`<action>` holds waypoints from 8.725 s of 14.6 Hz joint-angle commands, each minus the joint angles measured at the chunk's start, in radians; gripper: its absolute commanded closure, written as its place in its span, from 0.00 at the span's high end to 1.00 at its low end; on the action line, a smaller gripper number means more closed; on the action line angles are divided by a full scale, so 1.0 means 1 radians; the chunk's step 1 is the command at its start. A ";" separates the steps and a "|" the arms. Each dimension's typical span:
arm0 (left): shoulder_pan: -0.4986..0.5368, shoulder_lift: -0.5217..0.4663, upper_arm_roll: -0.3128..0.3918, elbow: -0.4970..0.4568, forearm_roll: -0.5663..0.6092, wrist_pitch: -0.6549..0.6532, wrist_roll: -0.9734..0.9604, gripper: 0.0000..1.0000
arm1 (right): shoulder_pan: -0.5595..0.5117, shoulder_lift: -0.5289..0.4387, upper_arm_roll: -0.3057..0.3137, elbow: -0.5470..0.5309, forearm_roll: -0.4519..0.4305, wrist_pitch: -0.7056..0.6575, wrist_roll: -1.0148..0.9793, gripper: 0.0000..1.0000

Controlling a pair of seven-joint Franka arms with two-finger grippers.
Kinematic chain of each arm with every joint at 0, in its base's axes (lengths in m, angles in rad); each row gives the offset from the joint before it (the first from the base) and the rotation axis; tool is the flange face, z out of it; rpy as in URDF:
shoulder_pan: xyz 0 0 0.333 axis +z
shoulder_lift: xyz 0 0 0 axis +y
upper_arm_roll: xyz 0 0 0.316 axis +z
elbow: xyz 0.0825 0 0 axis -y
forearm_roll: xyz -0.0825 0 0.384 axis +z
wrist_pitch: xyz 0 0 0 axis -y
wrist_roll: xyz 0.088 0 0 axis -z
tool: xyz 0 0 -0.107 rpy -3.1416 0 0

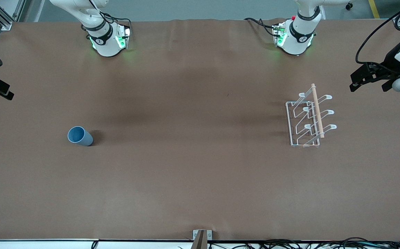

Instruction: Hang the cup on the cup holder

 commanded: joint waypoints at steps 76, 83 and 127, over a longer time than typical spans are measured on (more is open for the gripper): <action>-0.005 0.004 0.002 0.027 -0.001 -0.008 0.219 1.00 | 0.055 0.118 0.210 -0.458 0.909 0.457 -0.189 0.00; -0.052 0.064 -0.029 0.072 -0.006 -0.008 0.498 1.00 | 0.097 0.135 0.371 -0.506 1.315 0.640 -0.297 0.00; -0.413 0.473 -0.297 0.212 -0.012 0.366 0.861 0.48 | 0.238 0.206 0.379 -0.600 1.764 0.664 -0.612 0.00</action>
